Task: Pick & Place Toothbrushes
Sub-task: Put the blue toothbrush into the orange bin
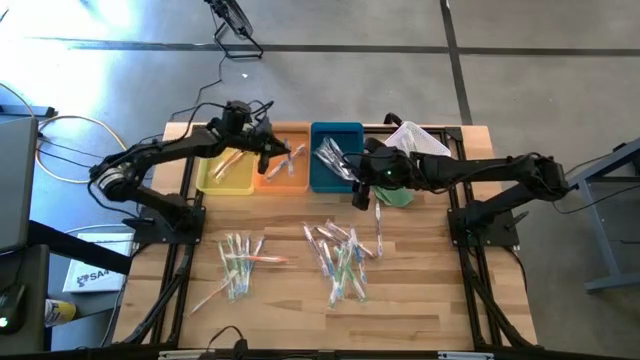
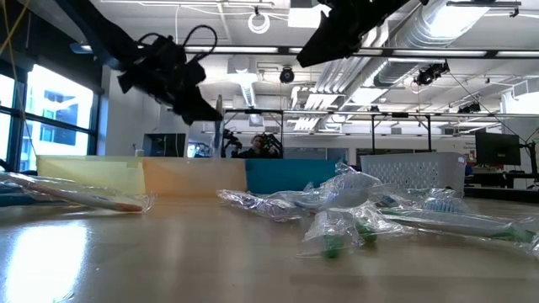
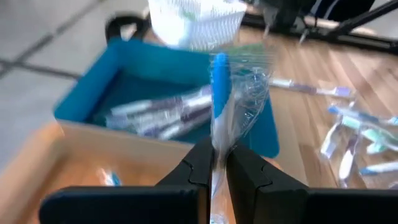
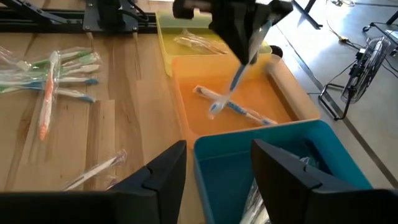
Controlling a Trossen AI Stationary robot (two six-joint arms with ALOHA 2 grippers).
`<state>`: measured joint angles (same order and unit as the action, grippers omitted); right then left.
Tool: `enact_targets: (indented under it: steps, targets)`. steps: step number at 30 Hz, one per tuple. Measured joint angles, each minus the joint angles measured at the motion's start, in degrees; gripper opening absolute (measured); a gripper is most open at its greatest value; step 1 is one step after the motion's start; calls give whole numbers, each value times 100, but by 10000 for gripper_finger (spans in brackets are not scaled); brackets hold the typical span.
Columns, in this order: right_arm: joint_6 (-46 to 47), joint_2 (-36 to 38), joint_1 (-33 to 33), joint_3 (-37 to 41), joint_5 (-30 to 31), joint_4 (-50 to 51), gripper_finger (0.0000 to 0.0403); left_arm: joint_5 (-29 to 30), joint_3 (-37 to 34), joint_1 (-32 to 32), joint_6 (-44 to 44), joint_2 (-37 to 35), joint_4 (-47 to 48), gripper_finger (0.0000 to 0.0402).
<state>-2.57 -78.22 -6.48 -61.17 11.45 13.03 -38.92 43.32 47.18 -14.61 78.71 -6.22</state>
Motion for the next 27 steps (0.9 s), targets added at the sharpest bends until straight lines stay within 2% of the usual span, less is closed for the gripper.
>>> enact_targets:
  steps: [12, 22, 27]
  targets:
    - [1, 0, 0, 22, -2, 11, 171, 121, 21, 0, 7, 708, -107, 29]
    - [0, 0, 0, 22, -3, 10, 171, 1206, -6, 7, 92, 737, -93, 142]
    - [0, 0, 0, 22, -5, 12, 171, 1335, -6, 7, 93, 737, -178, 171]
